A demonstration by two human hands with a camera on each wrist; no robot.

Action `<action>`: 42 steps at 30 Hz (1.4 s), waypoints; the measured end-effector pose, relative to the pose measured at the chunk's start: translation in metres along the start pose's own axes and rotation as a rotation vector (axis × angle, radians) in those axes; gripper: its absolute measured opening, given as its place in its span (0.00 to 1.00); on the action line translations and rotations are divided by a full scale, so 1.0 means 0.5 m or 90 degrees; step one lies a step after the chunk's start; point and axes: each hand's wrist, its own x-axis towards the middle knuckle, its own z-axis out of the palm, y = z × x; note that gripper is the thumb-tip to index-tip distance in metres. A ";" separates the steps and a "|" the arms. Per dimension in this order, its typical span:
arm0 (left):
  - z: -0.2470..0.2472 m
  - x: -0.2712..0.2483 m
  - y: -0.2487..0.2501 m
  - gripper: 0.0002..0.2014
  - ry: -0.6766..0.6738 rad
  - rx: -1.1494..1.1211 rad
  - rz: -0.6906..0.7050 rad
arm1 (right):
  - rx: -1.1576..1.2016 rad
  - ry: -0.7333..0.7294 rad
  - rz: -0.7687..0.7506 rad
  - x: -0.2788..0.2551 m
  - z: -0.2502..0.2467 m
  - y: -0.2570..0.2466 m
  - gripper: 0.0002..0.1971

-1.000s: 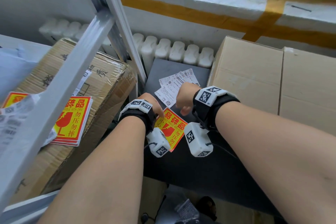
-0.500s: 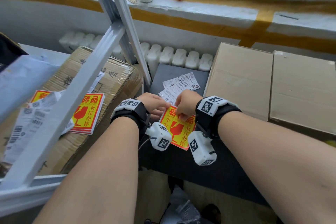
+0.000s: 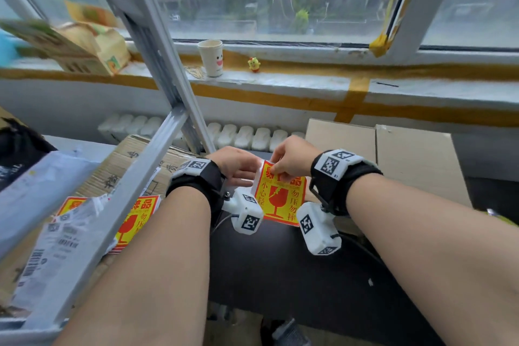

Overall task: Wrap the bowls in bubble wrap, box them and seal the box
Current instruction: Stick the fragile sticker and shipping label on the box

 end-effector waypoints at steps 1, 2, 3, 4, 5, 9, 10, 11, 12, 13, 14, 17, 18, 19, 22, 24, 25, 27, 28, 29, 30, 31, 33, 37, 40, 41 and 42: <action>0.006 0.001 0.012 0.04 0.004 0.018 0.000 | 0.003 0.010 -0.002 -0.002 -0.011 0.001 0.03; 0.013 0.002 0.024 0.04 0.004 0.038 -0.001 | 0.006 0.023 -0.006 -0.005 -0.022 0.001 0.02; 0.020 0.002 0.035 0.05 0.001 0.055 0.000 | 0.005 0.037 -0.013 -0.007 -0.033 0.002 0.02; 0.027 0.004 0.045 0.06 -0.004 0.066 0.004 | 0.002 0.054 -0.022 -0.009 -0.044 0.003 0.02; 0.033 0.006 0.054 0.07 -0.008 0.070 0.013 | 0.001 0.071 -0.033 -0.012 -0.055 0.005 0.03; 0.054 0.021 0.083 0.07 -0.036 0.043 0.052 | 0.004 0.155 -0.079 -0.014 -0.089 0.025 0.06; 0.057 0.025 0.089 0.06 -0.053 0.037 0.058 | 0.008 0.168 -0.077 -0.014 -0.095 0.032 0.06; 0.061 0.031 0.094 0.06 -0.070 0.034 0.061 | 0.016 0.178 -0.072 -0.012 -0.101 0.040 0.06; 0.065 0.036 0.098 0.05 -0.085 0.035 0.061 | 0.027 0.187 -0.067 -0.010 -0.106 0.047 0.06; 0.070 0.042 0.102 0.03 -0.097 0.036 0.059 | 0.038 0.193 -0.065 -0.009 -0.111 0.053 0.06; 0.074 0.048 0.105 0.03 -0.103 0.035 0.056 | 0.048 0.199 -0.065 -0.007 -0.115 0.059 0.07; 0.085 0.073 0.115 0.07 -0.098 0.007 0.039 | 0.065 0.197 -0.067 -0.003 -0.127 0.069 0.09; 0.088 0.080 0.118 0.07 -0.097 0.000 0.031 | 0.063 0.199 -0.065 0.000 -0.129 0.072 0.10; 0.091 0.086 0.121 0.08 -0.099 -0.002 0.022 | 0.058 0.208 -0.061 0.004 -0.131 0.075 0.11; 0.093 0.104 0.130 0.10 -0.100 -0.002 0.000 | 0.026 0.271 -0.043 0.018 -0.137 0.086 0.12; 0.091 0.119 0.136 0.11 -0.093 -0.018 -0.006 | 0.005 0.282 -0.041 0.026 -0.137 0.094 0.12; 0.090 0.126 0.139 0.11 -0.092 -0.025 -0.004 | 0.002 0.277 -0.041 0.028 -0.136 0.096 0.11; 0.088 0.137 0.145 0.10 -0.100 -0.027 0.002 | 0.003 0.285 -0.057 0.036 -0.135 0.099 0.13; 0.087 0.141 0.148 0.09 -0.110 -0.023 0.005 | 0.012 0.293 -0.063 0.040 -0.135 0.101 0.17; 0.087 0.146 0.150 0.08 -0.120 -0.018 0.007 | 0.023 0.301 -0.064 0.043 -0.135 0.100 0.18; 0.088 0.149 0.154 0.08 -0.129 -0.017 0.007 | 0.027 0.311 -0.064 0.047 -0.137 0.099 0.15; 0.088 0.154 0.156 0.08 -0.135 -0.019 0.006 | 0.026 0.322 -0.060 0.050 -0.139 0.098 0.13; 0.088 0.163 0.163 0.09 -0.147 -0.033 -0.006 | 0.019 0.341 -0.054 0.053 -0.144 0.097 0.11; 0.089 0.176 0.175 0.09 -0.158 -0.028 -0.020 | 0.013 0.344 -0.044 0.055 -0.146 0.095 0.08; 0.093 0.180 0.180 0.08 -0.165 -0.010 -0.026 | 0.011 0.373 -0.032 0.054 -0.146 0.097 0.08; 0.095 0.181 0.179 0.06 -0.165 -0.005 -0.030 | 0.003 0.381 -0.028 0.054 -0.147 0.098 0.10; 0.097 0.179 0.178 0.05 -0.159 -0.004 -0.032 | 0.004 0.385 -0.026 0.054 -0.148 0.099 0.11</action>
